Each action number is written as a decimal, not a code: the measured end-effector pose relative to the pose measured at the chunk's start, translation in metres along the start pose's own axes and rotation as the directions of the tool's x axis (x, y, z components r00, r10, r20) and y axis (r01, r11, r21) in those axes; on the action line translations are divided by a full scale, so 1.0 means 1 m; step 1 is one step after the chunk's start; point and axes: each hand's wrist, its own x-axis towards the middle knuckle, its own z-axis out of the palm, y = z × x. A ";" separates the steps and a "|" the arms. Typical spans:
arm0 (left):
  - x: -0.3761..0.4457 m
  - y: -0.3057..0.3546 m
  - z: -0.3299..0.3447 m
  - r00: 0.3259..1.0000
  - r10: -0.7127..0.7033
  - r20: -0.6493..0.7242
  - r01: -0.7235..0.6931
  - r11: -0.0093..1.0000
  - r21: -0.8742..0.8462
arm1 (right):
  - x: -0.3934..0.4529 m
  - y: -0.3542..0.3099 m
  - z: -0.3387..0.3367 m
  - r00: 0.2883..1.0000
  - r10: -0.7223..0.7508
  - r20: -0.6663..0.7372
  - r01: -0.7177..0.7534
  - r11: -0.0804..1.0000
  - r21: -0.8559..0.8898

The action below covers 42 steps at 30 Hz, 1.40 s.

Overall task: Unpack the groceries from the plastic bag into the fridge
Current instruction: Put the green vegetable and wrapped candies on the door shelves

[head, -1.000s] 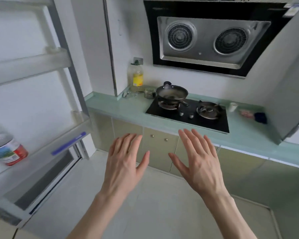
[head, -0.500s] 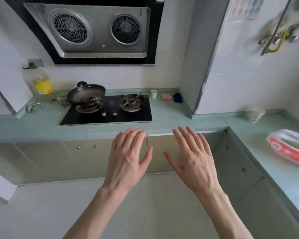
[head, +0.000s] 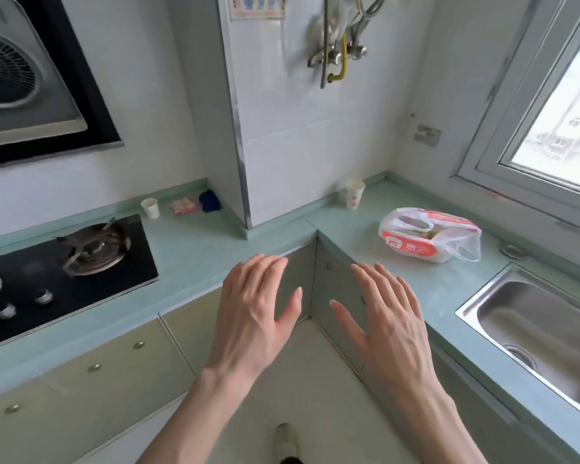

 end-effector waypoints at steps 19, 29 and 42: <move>0.205 -0.004 0.264 0.944 0.235 0.233 -0.145 0.927 -0.346 | 0.160 0.204 0.080 0.908 0.415 -0.058 -0.417 0.881 -0.221; 0.242 0.045 0.365 0.811 0.398 0.428 -0.132 0.838 -0.530 | 0.176 0.279 0.102 0.813 0.581 -0.045 -0.570 0.776 -0.272; 0.287 0.121 0.526 0.489 0.495 0.718 0.043 0.809 -0.587 | 0.222 0.436 0.178 0.802 0.586 0.113 -0.563 0.806 -0.181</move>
